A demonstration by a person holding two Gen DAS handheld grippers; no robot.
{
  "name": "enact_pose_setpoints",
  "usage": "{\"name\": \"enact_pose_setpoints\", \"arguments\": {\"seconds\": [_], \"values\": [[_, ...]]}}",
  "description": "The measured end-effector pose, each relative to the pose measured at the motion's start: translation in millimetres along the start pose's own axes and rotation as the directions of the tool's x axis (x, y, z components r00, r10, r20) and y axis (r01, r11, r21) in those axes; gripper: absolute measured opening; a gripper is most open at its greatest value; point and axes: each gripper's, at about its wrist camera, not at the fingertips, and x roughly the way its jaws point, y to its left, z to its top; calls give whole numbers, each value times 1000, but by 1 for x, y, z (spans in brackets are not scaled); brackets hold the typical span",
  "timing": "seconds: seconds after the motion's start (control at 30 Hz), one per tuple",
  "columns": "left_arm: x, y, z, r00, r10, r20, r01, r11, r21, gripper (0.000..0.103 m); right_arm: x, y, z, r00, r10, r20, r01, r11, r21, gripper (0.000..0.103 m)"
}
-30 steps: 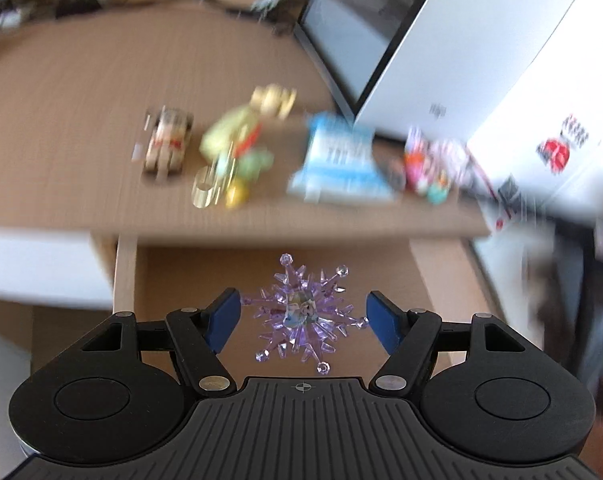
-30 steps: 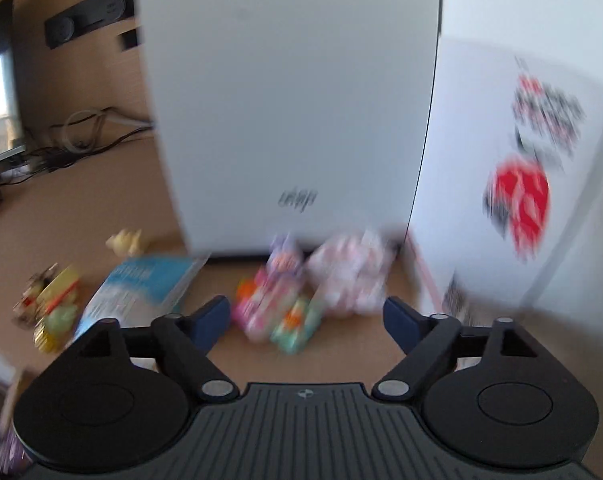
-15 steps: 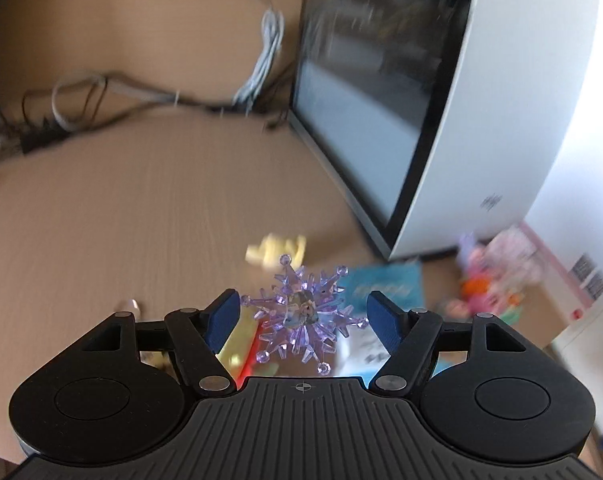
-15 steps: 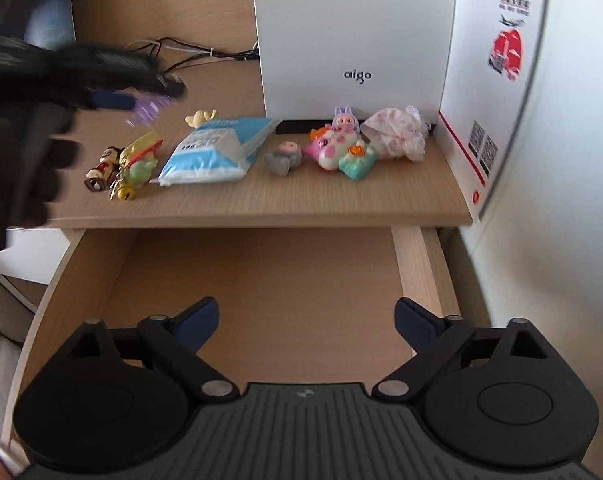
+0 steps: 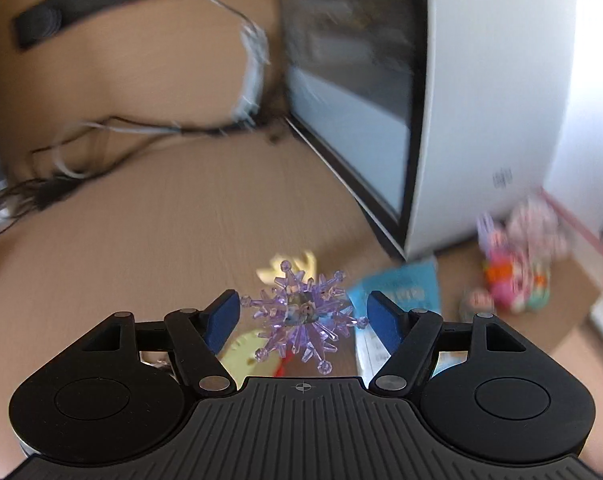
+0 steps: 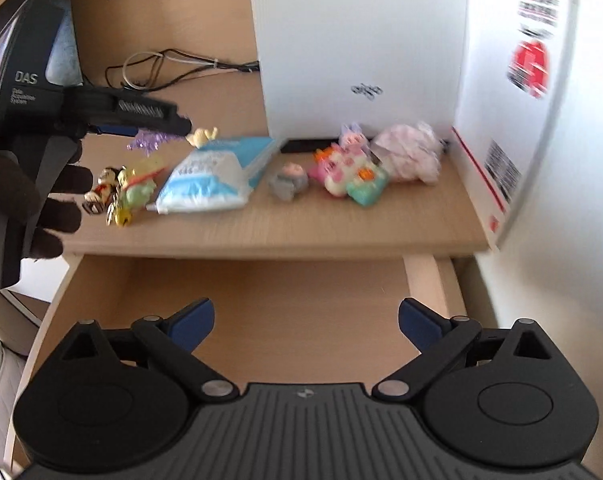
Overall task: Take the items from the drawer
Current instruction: 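Carry the purple snowflake to the desktop and open the left tool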
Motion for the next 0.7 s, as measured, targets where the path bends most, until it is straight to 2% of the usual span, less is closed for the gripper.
{"name": "enact_pose_setpoints", "arguments": {"seconds": [0.03, 0.1, 0.17, 0.2, 0.23, 0.27, 0.3, 0.33, 0.37, 0.4, 0.43, 0.5, 0.57, 0.63, 0.7], "values": [[4, 2, 0, 999, -32, -26, 32, 999, -5, 76, 4, 1, 3, 1000, 11, 8, -11, 1000, 2, 99], [3, 10, 0, 994, -110, 4, 110, 992, -56, 76, 14, 1, 7, 999, 28, 20, -28, 1000, 13, 99], [2, 9, 0, 992, -128, 18, 129, 991, -45, 77, 24, 2, 8, 999, 24, 35, -25, 1000, 7, 99], [0, 8, -2, 992, -120, 30, 121, 992, -29, 77, 30, 2, 8, 999, 10, 39, -10, 1000, 6, 99], [-2, 5, -4, 996, -79, 34, 79, 997, 1, 75, 35, 0, 6, 999, -6, 40, 5, 1000, 14, 99], [-5, 6, -5, 995, -85, 42, 86, 996, -10, 76, 38, -2, 5, 999, -9, 34, 8, 1000, 27, 99], [-7, 12, -7, 992, -110, 58, 114, 991, -65, 75, 41, -4, 3, 1000, -5, 29, 3, 999, 44, 99], [-8, 14, -6, 995, -75, 63, 81, 991, -103, 73, 44, -7, 1, 1000, 3, 30, -5, 998, 62, 99], [-8, 12, -6, 996, -56, 65, 62, 993, -98, 72, 46, -10, -1, 999, 4, 33, -6, 997, 79, 99], [-10, 12, -6, 991, -102, 82, 110, 988, -107, 74, 49, -12, -3, 999, -2, 32, -1, 995, 95, 99], [-13, 12, -6, 989, -112, 100, 125, 983, -135, 73, 53, -13, -5, 1000, -5, 25, 2, 994, 109, 99], [-25, 10, -8, 988, -44, 147, 66, 986, -150, 70, 57, -14, -8, 1000, -5, 12, 4, 993, 122, 99], [-42, 16, -16, 979, -65, 191, 102, 976, -192, 70, 57, -13, -13, 1000, -13, 1, 13, 992, 128, 99], [-60, 19, -28, 980, -96, 175, 134, 967, -215, 70, 52, -12, -16, 1000, 6, -8, -5, 991, 134, 99], [-80, 12, -45, 983, -97, 156, 124, 976, -179, 70, 42, -9, -18, 999, 35, 1, -34, 990, 137, 99]]}}
